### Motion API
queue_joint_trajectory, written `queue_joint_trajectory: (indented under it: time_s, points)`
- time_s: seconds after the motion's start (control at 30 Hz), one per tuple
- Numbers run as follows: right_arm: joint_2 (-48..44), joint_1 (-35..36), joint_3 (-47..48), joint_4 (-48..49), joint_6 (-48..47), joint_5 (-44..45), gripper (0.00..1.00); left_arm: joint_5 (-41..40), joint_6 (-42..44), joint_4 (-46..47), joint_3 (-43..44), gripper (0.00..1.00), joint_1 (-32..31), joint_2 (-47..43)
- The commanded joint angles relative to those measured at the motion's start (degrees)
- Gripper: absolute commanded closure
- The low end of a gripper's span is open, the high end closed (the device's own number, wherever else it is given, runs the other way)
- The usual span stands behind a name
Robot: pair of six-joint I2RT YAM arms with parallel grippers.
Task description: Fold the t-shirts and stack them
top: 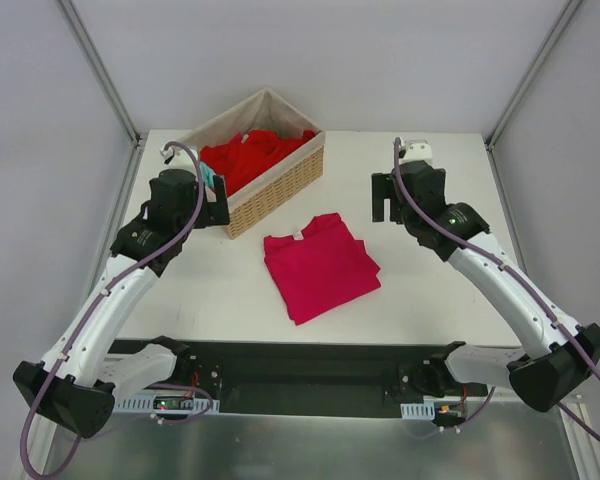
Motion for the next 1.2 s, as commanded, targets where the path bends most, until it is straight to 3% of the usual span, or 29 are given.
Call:
queue_joint_trajectory:
  time_s: [0.0,0.13,0.33,0.83,1.03,1.17]
  points:
    - [-0.28,0.34,1.32,-1.61,-1.61,-0.83,0.04,-2.03,0.03,-0.80,0.22,0.01,-1.16,0.21]
    - [4.10,2.09,2.29,-4.95,0.58,-9.80,0.04,-2.39,-0.49,-0.80,0.13,0.01,-1.42,-0.14]
    - [14.03,10.70,-2.10,-0.32,5.15,-9.63,0.04,-3.35,-0.76,-0.71,-0.49,0.01,-1.42,-0.41]
    - [29.77,19.85,-4.75,8.57,12.45,-17.63,0.04,-4.32,-0.76,-0.80,-1.98,0.01,-1.42,-1.29]
    - [35.66,20.21,-5.62,12.26,14.39,-19.30,0.04,-4.58,-0.41,-0.80,-1.63,0.01,-1.42,-0.32]
    - [39.27,15.56,-7.64,15.95,17.10,-24.91,0.04,-5.11,-0.05,-0.80,-1.54,0.01,-1.42,-0.40]
